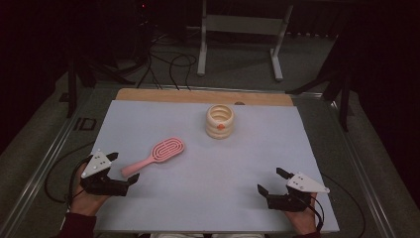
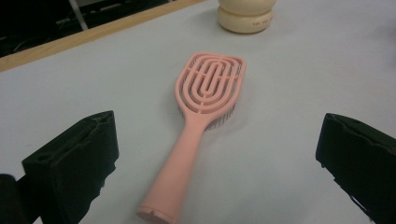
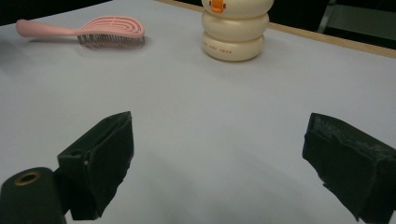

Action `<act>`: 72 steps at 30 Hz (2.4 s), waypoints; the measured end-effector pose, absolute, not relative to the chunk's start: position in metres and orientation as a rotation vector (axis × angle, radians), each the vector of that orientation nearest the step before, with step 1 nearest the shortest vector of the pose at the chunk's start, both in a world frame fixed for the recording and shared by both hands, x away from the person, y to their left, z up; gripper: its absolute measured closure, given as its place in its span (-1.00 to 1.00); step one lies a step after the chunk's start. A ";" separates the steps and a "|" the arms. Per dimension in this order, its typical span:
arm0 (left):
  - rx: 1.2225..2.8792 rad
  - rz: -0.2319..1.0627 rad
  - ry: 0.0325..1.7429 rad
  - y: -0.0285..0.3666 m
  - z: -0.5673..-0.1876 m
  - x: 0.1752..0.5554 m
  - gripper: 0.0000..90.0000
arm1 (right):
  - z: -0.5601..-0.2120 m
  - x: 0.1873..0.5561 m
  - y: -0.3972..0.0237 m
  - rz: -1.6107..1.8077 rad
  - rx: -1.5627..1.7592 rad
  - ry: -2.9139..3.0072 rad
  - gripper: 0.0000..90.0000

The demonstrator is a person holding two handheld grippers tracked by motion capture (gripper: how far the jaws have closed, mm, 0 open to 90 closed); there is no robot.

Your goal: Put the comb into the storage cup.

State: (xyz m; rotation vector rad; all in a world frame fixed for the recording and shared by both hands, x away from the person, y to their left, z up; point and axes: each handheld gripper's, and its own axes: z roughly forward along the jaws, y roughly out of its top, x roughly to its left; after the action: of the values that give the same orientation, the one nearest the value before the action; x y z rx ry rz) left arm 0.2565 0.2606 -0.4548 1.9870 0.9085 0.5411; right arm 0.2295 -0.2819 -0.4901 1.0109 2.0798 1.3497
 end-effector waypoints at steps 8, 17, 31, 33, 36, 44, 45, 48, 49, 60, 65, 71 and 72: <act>2.024 0.535 0.903 0.257 -0.455 0.265 -1.00 | -0.491 0.230 -0.281 1.347 1.006 2.092 -0.80; 2.056 0.527 0.895 0.254 -0.456 0.272 -1.00 | -0.491 0.230 -0.281 1.349 1.006 2.095 -0.80; 2.091 0.524 0.890 0.253 -0.454 0.282 -1.00 | -0.491 0.230 -0.280 1.343 1.001 2.101 -0.80; 2.093 0.524 0.890 0.253 -0.454 0.283 -1.00 | -0.491 0.230 -0.280 1.348 1.007 2.099 -0.79; 2.100 0.526 0.893 0.253 -0.453 0.284 -1.00 | -0.491 0.230 -0.280 1.347 1.006 2.099 -0.79; 2.121 0.523 0.891 0.252 -0.455 0.289 -1.00 | -0.491 0.230 -0.280 1.346 1.002 2.102 -0.80; 2.119 0.521 0.892 0.251 -0.455 0.290 -1.00 | -0.491 0.230 -0.280 1.346 1.002 2.102 -0.79; 2.125 0.518 0.892 0.252 -0.456 0.292 -1.00 | -0.491 0.230 -0.280 1.344 1.003 2.102 -0.79; 2.119 0.515 0.896 0.251 -0.457 0.293 -1.00 | -0.491 0.230 -0.280 1.342 1.003 2.102 -0.79; 2.150 0.501 0.908 0.252 -0.461 0.301 -1.00 | -0.491 0.230 -0.280 1.342 1.001 2.103 -0.80; 2.163 0.490 0.926 0.252 -0.465 0.307 -1.00 | -0.492 0.230 -0.280 1.344 1.000 2.104 -0.79; 2.179 0.479 0.938 0.252 -0.469 0.313 -1.00 | -0.492 0.230 -0.280 1.344 0.999 2.105 -0.80; 2.184 0.478 0.937 0.252 -0.469 0.314 -1.00 | -0.492 0.230 -0.280 1.343 0.998 2.105 -0.80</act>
State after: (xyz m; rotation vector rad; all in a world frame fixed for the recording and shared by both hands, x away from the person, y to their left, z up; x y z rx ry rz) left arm 0.3136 0.2517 -0.4692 2.1843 0.9373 0.4785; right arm 0.2304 -0.2799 -0.4920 0.9979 2.1051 1.3427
